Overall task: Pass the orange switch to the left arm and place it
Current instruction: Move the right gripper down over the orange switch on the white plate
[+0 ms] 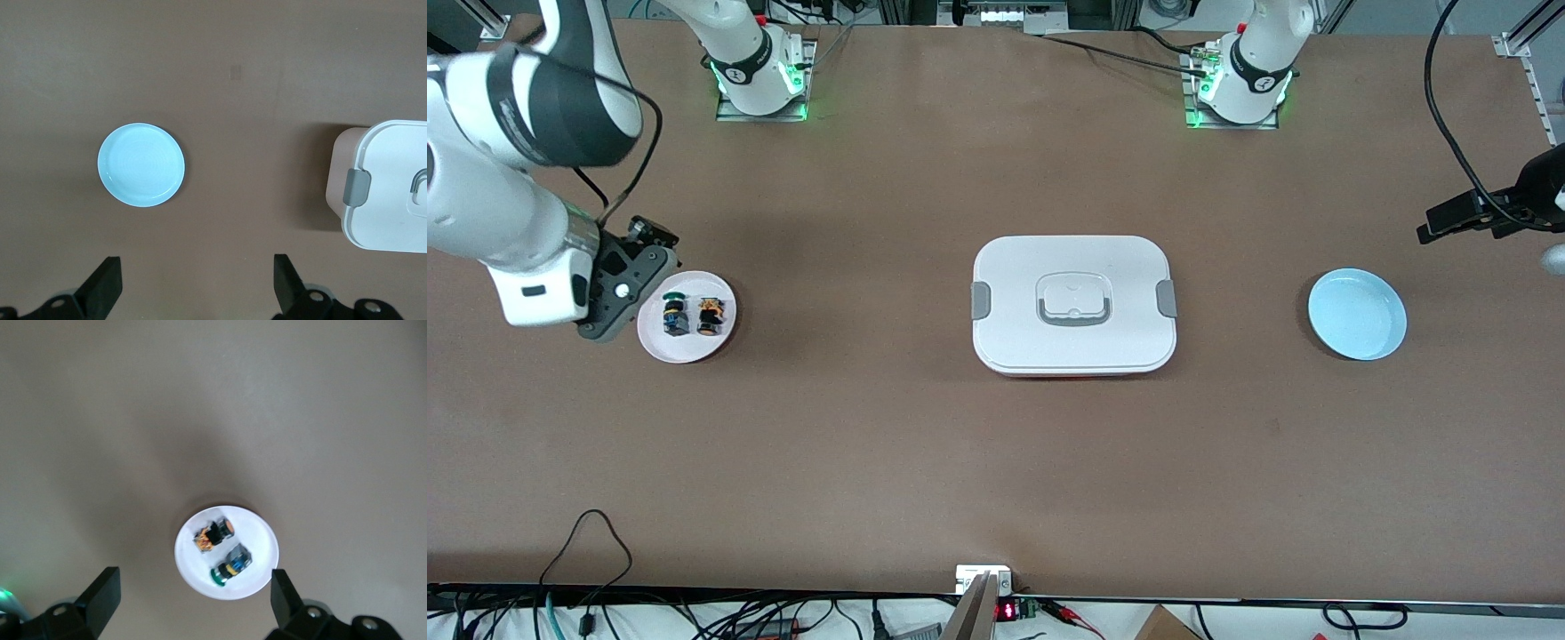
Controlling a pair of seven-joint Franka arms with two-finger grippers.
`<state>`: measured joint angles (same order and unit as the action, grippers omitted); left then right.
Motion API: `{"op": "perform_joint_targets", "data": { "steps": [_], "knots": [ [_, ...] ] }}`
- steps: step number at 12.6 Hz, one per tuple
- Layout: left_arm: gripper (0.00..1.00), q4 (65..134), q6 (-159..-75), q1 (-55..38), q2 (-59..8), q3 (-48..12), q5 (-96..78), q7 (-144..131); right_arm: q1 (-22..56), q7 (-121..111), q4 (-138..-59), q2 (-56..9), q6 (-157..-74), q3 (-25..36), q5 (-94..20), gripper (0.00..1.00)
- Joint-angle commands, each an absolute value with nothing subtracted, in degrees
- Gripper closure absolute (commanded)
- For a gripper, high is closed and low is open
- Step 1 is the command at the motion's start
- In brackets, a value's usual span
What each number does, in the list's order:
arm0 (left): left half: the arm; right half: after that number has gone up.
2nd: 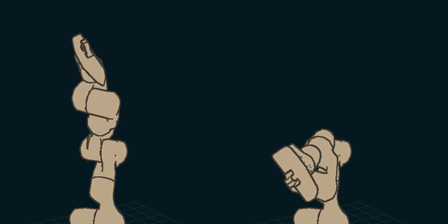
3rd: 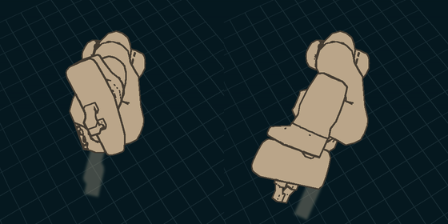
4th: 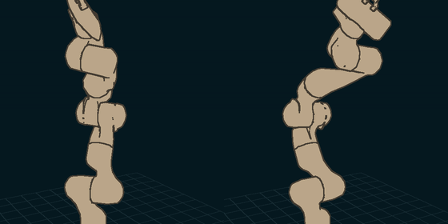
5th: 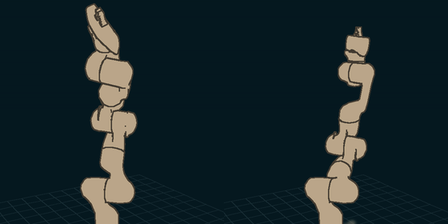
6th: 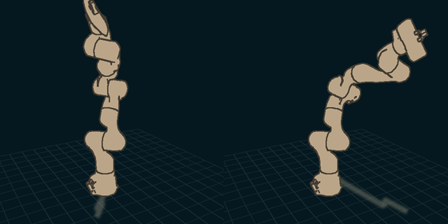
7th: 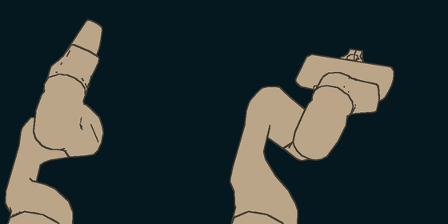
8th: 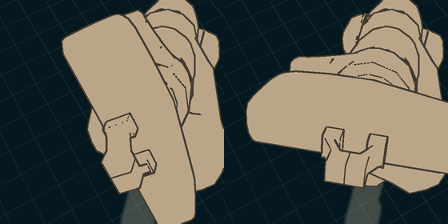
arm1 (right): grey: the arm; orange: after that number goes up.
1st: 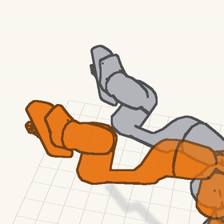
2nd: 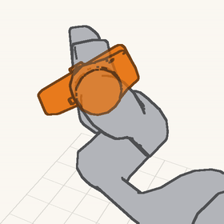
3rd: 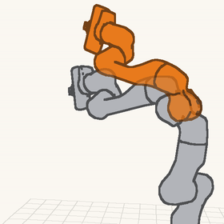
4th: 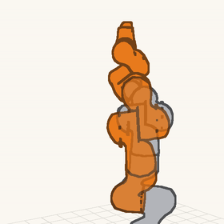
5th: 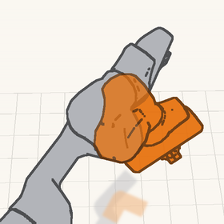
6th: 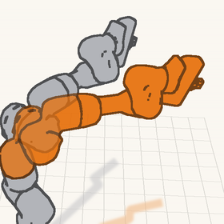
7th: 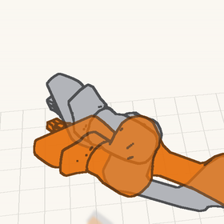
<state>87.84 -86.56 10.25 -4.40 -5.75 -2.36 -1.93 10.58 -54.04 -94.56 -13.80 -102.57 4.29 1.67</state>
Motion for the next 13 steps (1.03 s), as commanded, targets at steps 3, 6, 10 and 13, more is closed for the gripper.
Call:
{"op": "perform_joint_targets", "data": {
  "steps": [3, 6, 10, 13],
  "knots": [
    [0.0, 86.22, -86.22, 10.46, -5.18, -5.63, -2.9, -0.53, 8.7, -69.15, -105.73, -14.4, -115.48, 4.04, 1.93, 0.0],
    [0.0, 86.22, -86.22, 10.46, -5.19, -5.63, -2.9, -0.53, 6.86, -76.79, -111.16, -16.08, -122.23, 4.04, 1.41, 0.0],
    [0.0, 86.22, -86.13, 10.46, -5.1, -5.63, -2.99, -0.53, 3.7, -81.82, -119.7, -18.88, -136.38, 4.04, 1.23, 0.0],
    [0.0, 86.22, -86.13, 10.46, -5.1, -5.63, -2.9, -0.53, 2.99, -83.06, -123.82, -20.48, -143.33, 4.04, 1.23, 0.0]
  ]
}}
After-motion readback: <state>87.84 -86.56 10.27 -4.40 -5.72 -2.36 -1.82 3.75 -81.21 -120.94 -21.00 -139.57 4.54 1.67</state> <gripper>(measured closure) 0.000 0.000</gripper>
